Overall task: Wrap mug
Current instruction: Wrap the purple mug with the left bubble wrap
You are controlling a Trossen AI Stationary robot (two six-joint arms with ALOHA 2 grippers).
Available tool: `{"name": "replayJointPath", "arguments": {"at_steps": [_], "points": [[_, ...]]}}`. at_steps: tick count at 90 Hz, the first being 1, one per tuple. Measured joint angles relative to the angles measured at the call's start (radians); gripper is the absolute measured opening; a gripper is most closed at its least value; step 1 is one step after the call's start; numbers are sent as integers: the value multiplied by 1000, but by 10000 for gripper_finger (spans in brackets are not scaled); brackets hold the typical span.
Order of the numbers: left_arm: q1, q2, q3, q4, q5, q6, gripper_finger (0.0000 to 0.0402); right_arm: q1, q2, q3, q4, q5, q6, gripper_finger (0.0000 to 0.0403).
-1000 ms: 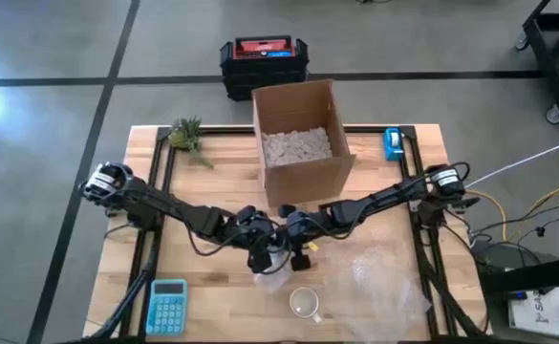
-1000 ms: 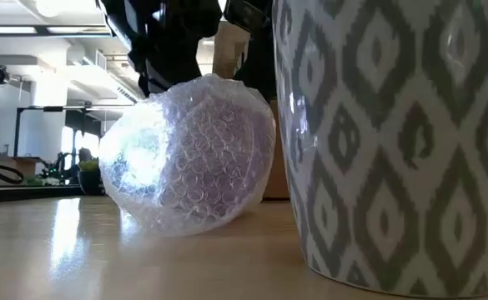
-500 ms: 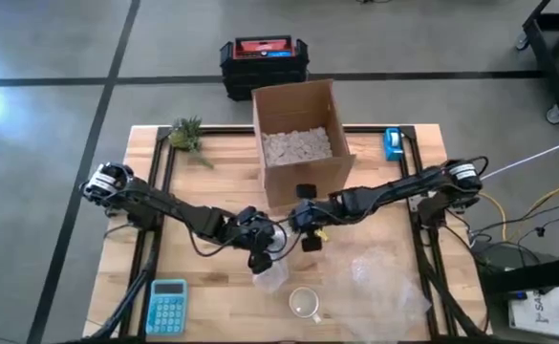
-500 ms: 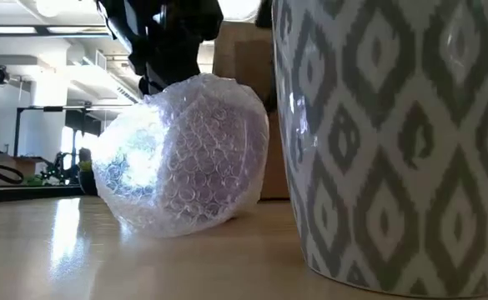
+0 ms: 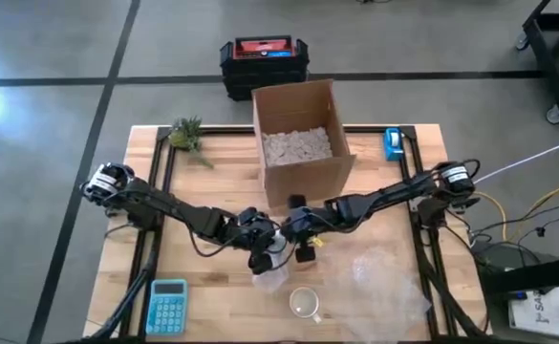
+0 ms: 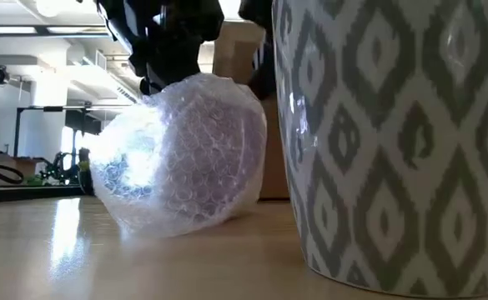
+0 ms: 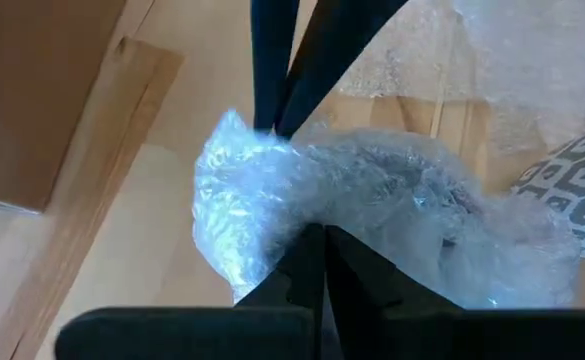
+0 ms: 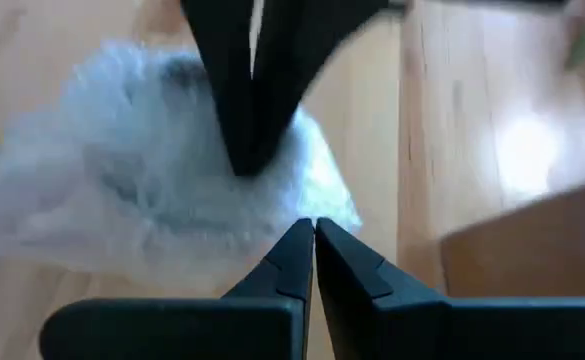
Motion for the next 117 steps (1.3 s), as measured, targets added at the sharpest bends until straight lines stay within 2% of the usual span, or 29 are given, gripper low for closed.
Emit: {"name": "replayJointPath", "arguments": {"at_steps": [14, 53, 77, 87, 104, 117], "points": [[0, 0, 0, 6, 2, 0, 0, 5, 2, -2, 28, -64, 7, 2], [1, -3, -1, 15, 1, 8, 0, 27, 97, 1, 97, -68, 19, 2], [-18, -117, 52, -73, 11, 28, 0, 26, 86, -1, 95, -64, 20, 2], [-25, -159, 63, -64, 90, 29, 0, 26, 86, -1, 95, -64, 20, 2], [-27, -109, 61, -43, 185, 20, 0, 26, 86, -2, 98, -63, 20, 2], [-21, -34, 61, -35, 158, 19, 0, 26, 86, -2, 98, -62, 20, 2]]}}
